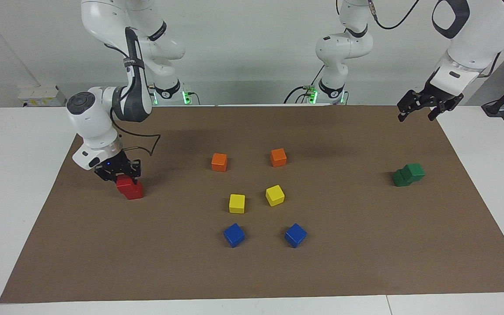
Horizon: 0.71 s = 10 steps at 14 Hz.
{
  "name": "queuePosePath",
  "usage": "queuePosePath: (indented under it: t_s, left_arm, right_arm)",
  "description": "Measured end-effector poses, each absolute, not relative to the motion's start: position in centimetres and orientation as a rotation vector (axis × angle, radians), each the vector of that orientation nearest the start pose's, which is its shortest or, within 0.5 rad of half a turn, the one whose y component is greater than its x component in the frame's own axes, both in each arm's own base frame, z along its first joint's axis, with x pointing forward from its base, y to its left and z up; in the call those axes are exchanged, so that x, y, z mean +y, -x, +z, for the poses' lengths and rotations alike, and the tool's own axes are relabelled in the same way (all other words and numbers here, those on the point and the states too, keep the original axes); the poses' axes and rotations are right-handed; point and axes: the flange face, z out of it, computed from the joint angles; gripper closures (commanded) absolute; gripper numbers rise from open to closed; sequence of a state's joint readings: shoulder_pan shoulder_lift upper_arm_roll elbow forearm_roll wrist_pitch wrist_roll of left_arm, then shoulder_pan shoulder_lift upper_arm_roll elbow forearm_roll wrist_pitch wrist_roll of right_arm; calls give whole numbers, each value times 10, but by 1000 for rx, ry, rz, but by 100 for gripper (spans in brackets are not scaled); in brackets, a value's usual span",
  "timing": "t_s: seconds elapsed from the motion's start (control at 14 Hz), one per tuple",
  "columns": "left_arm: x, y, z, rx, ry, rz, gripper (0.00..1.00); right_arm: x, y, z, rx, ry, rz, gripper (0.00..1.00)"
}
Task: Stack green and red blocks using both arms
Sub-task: 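Open the right gripper and withdraw it from the red stack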
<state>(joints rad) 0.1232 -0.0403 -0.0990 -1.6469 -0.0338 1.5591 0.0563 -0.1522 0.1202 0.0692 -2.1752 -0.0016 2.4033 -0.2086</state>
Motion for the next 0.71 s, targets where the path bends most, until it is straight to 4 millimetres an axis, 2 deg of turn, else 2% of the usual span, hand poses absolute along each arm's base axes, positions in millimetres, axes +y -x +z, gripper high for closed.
queuePosePath:
  t_s: [0.71]
  left_arm:
    - [11,-537,610,-10,3191,94,0]
  right_arm:
    - [-47,-559,347,-198,3139,-170,100]
